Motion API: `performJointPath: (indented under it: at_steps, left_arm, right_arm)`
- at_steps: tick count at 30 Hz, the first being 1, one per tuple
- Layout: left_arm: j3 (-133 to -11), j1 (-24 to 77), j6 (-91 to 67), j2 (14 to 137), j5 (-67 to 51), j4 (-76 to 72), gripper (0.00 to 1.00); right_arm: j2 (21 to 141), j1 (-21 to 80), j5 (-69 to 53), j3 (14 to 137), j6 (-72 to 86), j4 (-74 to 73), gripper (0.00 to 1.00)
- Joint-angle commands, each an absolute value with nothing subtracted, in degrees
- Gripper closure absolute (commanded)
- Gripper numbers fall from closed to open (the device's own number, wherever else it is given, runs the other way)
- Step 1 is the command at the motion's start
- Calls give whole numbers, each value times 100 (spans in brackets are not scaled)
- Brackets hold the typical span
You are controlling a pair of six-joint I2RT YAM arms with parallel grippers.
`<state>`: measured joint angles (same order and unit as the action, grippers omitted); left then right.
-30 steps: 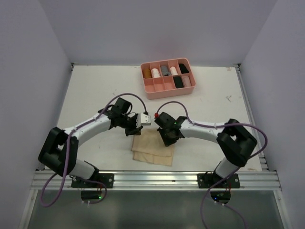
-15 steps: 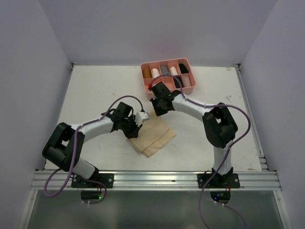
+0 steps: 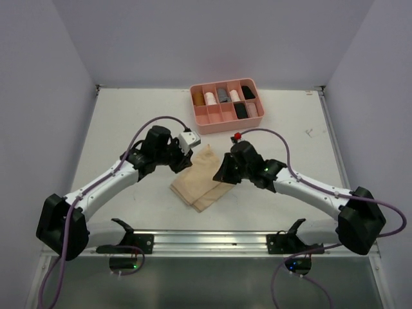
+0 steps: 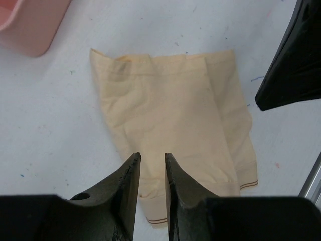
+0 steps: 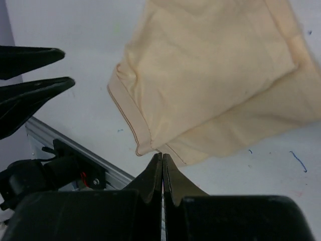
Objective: Roll the underwear
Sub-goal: Fold the underwear
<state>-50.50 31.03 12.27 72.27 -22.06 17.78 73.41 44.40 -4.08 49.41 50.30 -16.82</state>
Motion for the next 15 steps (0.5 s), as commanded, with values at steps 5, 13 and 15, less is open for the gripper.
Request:
performJointPath:
  at_steps: [5,13,15]
  left_arm:
    - [-4412,3507,1169,7005,-1592,1961,70]
    - [-4614,3683,651,7919,-985,1600,74]
    - [-4649,3700,563,7919,-967,1547,74]
  right_arm:
    - [8445,4851,-124,4544,6592,-1028,100]
    - [9439,4413,255,4877,5670,-1161,100]
    - [9694,4132,124,5157,5398,-1151,100]
